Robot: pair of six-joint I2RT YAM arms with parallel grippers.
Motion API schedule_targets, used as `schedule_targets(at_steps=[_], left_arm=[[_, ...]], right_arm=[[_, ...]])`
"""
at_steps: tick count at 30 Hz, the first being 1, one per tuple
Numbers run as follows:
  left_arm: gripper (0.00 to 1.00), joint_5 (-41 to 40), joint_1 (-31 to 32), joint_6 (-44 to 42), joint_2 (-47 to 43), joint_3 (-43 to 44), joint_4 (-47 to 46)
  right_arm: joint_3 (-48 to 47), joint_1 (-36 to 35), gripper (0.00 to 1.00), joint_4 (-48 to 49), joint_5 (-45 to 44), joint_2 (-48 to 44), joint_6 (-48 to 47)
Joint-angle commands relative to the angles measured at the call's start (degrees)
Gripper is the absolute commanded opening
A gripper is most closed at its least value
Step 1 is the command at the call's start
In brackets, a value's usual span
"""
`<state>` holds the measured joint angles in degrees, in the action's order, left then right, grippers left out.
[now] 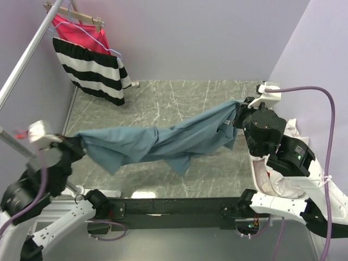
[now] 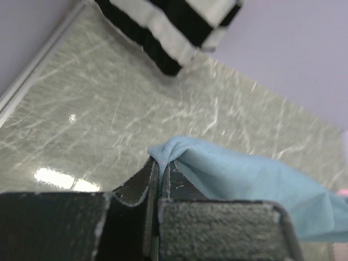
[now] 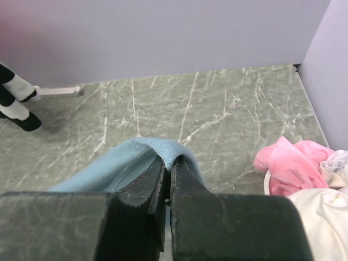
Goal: Fold and stack the t-shirts
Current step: Flatten out the tshirt
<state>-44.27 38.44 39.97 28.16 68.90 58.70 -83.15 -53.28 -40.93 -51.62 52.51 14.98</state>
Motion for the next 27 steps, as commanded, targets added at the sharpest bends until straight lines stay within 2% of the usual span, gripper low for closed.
schedule_targets(at_steps=[1, 4, 6, 11, 13, 14, 15, 17, 18, 20, 23, 25, 27], left_arm=[[0.01, -5.0, -0.2, 1.6, -3.6, 5.4, 3.1], [0.01, -0.7, -0.2, 1.9, -3.8, 5.1, 3.6], [0.01, 3.5, -0.2, 1.9, -3.0, 3.7, 2.4], [0.01, 13.3, -0.2, 4.1, 0.2, -9.9, -4.9], [0.01, 20.5, -0.1, 5.6, 1.3, -16.2, -10.7], [0.18, 23.6, -0.1, 4.8, 2.4, -17.7, -12.9], [0.46, 27.3, -0.2, 5.3, 3.4, -19.0, -13.9], [0.92, 29.8, -0.2, 6.5, 6.6, -20.0, -13.1], [0.99, 30.9, -0.2, 6.4, 7.5, -20.3, -13.3], [0.99, 32.6, -0.1, 6.5, 10.0, -20.3, -14.4], [1.00, 33.0, -0.2, 6.0, 14.5, -18.5, -18.2], [0.99, 35.2, -0.2, 3.7, 17.9, -17.4, -21.4], [0.99, 41.9, 0.2, 2.1, 23.7, -17.1, -27.1]], right_arm=[[-4.7, 0.0, 0.00, -2.3, -2.9, -2.6, 0.8], [-4.0, 0.1, 0.00, -1.4, 4.0, -4.5, 1.7], [-1.9, 0.0, 0.01, -0.4, 5.2, -4.4, 1.5], [0.1, 0.0, 0.00, -2.2, 5.5, 1.7, 2.9], [0.7, 0.1, 0.00, -3.1, 9.3, 3.9, 4.3], [2.1, 0.0, 0.00, -3.5, 11.2, 4.2, 5.8], [3.0, 0.0, 0.00, -5.1, 12.3, 4.3, 7.2], [7.2, -0.1, 0.00, -6.7, 17.9, 3.8, 10.9], [9.0, -0.1, 0.00, -7.9, 20.2, 2.7, 12.2], [14.4, -0.2, 0.00, -8.5, 26.4, 1.3, 16.0], [17.9, -0.9, 0.00, -10.6, 30.0, -1.3, 21.0], [18.4, -1.0, 0.00, -12.2, 29.1, -2.5, 22.4], [17.6, -1.0, 0.00, -13.6, 25.6, -2.2, 22.2]])
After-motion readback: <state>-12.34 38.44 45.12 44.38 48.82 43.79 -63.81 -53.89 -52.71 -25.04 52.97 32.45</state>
